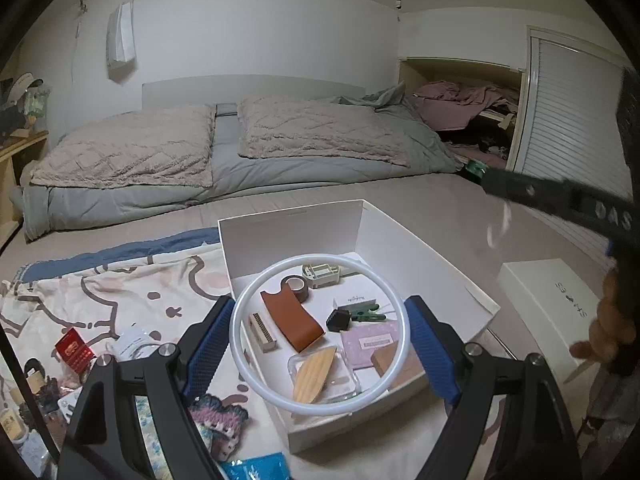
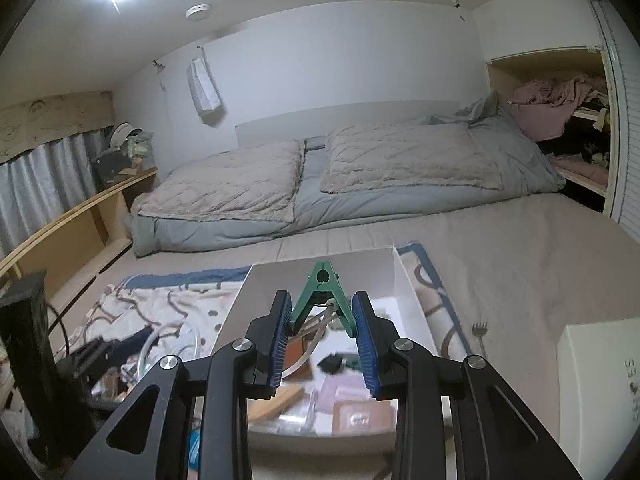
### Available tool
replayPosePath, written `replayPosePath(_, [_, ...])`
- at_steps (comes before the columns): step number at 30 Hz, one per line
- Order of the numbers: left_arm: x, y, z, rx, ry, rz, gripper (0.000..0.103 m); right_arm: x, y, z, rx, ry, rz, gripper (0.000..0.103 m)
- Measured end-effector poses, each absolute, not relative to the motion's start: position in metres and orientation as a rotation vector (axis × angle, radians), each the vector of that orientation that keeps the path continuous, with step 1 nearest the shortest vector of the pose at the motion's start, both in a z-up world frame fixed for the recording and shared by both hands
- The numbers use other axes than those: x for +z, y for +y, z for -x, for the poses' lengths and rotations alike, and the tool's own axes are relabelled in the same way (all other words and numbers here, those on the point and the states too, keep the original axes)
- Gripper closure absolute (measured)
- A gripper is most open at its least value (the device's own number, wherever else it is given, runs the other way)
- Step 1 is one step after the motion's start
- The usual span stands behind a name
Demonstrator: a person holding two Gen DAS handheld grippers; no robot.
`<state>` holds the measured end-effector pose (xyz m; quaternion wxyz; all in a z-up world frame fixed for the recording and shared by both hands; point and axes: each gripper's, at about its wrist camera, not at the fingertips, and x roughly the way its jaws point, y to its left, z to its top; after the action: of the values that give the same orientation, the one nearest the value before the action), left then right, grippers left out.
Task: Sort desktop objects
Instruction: 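Carry the white ring and green clothespin over the white shoebox with both tools, then open the right tool to drop the clothespin into the shoebox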
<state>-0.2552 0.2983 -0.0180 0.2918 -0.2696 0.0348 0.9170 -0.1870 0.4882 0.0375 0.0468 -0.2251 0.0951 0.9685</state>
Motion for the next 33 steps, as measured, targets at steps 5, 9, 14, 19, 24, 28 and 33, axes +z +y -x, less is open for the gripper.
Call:
replayPosePath(5, [-0.024, 0.306, 0.268, 2.440, 0.087, 0.734, 0.018, 0.039, 0.500, 0.222, 2.948, 0.349, 0.801, 0.071])
replayPosePath(9, [-0.027, 0.311, 0.273, 2.439, 0.083, 0.744, 0.018, 0.030, 0.509, 0.249, 2.903, 0.384, 0.871, 0.071])
replayPosePath(14, [-0.036, 0.316, 0.281, 2.431, 0.074, 0.769, 0.018, 0.010, 0.518, 0.285, 2.818, 0.382, 0.957, 0.071])
replayPosePath(19, [-0.045, 0.318, 0.287, 2.422, 0.087, 0.786, 0.018, -0.014, 0.520, 0.315, 2.748, 0.310, 1.075, 0.071])
replayPosePath(24, [-0.054, 0.318, 0.291, 2.414, 0.082, 0.813, 0.018, -0.034, 0.519, 0.338, 2.682, 0.247, 1.189, 0.071])
replayPosePath(28, [-0.058, 0.317, 0.296, 2.415, 0.075, 0.830, 0.018, -0.040, 0.518, 0.348, 2.662, 0.198, 1.224, 0.071])
replayPosePath(33, [-0.062, 0.316, 0.300, 2.416, 0.066, 0.851, 0.018, -0.046, 0.521, 0.358, 2.650, 0.226, 1.245, 0.071])
